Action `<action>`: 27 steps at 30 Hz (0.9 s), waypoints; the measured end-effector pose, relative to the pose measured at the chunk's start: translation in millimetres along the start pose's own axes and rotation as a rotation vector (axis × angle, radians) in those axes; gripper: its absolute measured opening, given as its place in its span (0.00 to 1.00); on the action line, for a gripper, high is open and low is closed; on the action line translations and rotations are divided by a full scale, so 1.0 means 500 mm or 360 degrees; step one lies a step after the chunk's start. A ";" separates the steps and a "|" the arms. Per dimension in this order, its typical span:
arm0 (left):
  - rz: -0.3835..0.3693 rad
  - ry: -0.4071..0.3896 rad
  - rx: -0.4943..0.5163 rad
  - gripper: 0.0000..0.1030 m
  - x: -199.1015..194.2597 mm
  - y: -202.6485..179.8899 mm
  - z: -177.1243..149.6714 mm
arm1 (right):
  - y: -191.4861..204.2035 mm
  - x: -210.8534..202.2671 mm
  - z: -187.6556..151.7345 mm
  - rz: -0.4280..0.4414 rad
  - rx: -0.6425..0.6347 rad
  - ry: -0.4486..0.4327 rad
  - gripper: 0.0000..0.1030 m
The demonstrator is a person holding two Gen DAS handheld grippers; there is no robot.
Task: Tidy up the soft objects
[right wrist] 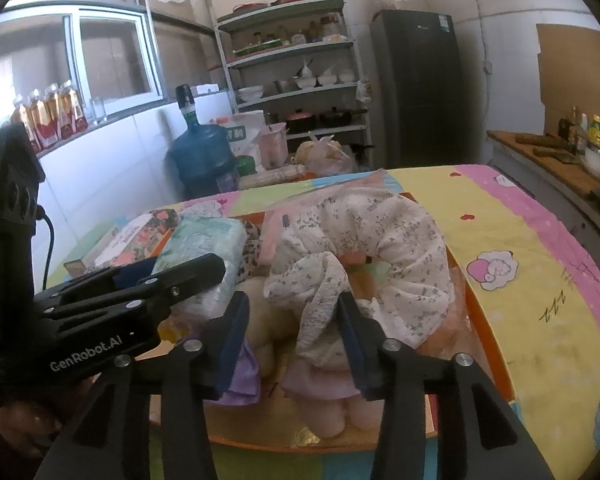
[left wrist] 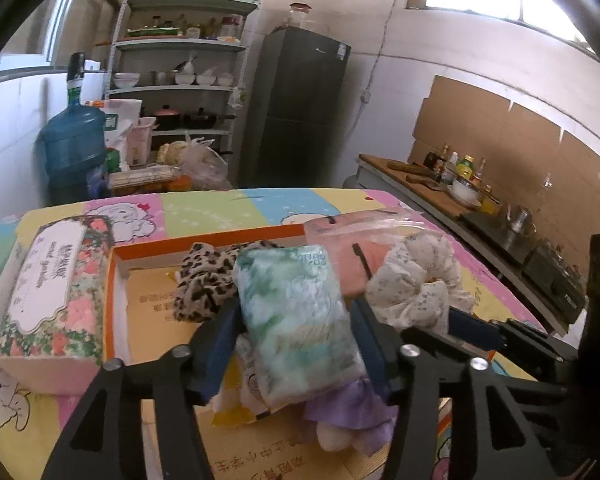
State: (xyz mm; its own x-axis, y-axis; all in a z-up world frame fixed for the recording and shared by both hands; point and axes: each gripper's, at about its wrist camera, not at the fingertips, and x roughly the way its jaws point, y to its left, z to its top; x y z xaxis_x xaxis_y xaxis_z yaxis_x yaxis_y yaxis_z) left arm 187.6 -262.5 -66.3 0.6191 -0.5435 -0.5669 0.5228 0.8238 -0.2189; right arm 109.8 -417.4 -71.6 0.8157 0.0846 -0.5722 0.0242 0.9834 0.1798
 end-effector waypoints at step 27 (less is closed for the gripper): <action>0.0257 -0.0226 -0.0021 0.65 -0.199 0.032 -0.030 | 0.107 -0.116 -0.006 -0.0081 -0.0069 -0.0157 0.63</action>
State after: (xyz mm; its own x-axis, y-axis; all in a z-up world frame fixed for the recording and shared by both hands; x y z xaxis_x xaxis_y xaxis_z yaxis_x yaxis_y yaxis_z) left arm 125.4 -193.0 -25.5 0.7712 -0.4206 -0.4779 0.4029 0.9037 -0.1451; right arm 61.8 -369.1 -31.2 0.8669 0.0203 -0.4980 0.0437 0.9922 0.1165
